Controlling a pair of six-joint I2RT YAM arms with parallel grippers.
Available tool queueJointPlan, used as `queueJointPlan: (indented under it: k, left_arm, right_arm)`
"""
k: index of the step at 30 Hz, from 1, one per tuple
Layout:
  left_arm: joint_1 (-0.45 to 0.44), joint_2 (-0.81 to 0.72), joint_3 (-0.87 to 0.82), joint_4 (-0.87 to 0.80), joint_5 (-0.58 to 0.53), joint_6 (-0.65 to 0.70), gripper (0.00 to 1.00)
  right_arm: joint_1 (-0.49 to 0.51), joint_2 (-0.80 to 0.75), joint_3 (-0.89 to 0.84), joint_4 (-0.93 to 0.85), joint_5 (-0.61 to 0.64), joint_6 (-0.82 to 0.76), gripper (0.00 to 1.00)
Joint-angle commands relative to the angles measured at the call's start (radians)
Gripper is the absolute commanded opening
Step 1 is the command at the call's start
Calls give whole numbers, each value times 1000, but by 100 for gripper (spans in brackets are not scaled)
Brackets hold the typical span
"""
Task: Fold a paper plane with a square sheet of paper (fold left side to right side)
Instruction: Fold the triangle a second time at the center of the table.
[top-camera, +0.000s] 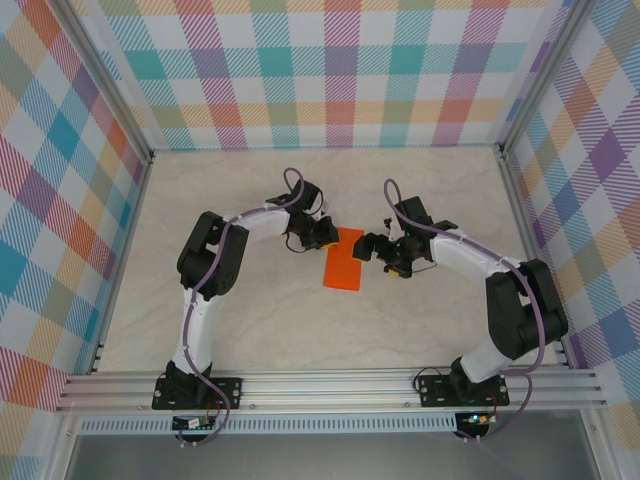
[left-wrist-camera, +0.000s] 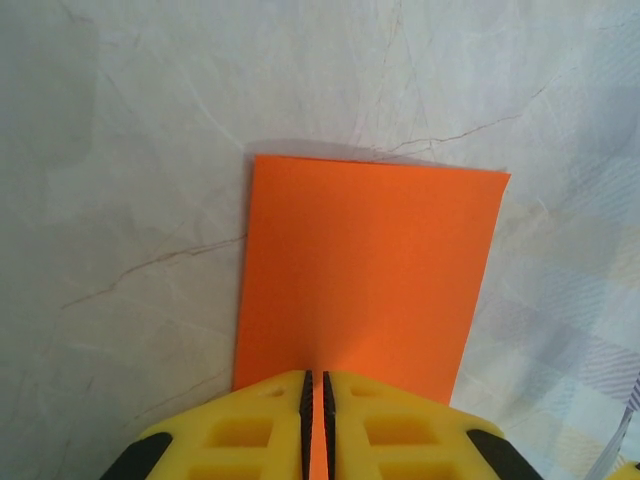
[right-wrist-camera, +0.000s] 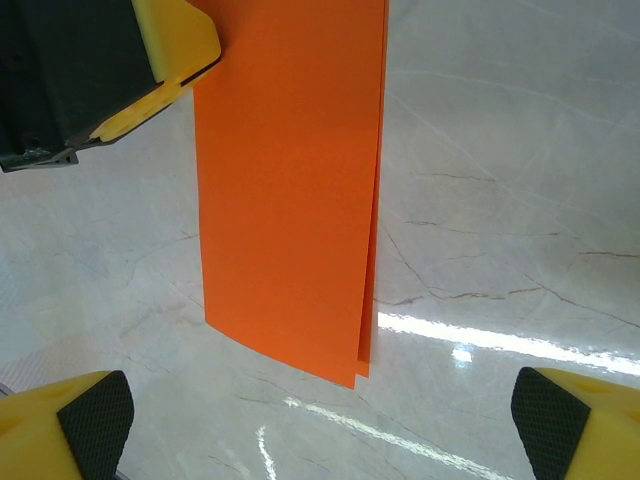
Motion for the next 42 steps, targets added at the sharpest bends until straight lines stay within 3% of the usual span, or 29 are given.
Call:
queueJointPlan:
  k: [1,14,42]
  left_arm:
    - [9,17,10,-52,-31,17,14]
    - [9,-7,-55,-12,-37,10,12]
    - [10,-25,-62,-4,-23,19,12]
  right_arm:
    - [4,44,45,-11,-25,2,100]
    - [3,240,155,60,-138,122,76]
    - [17,322,137,182,-182,191,63]
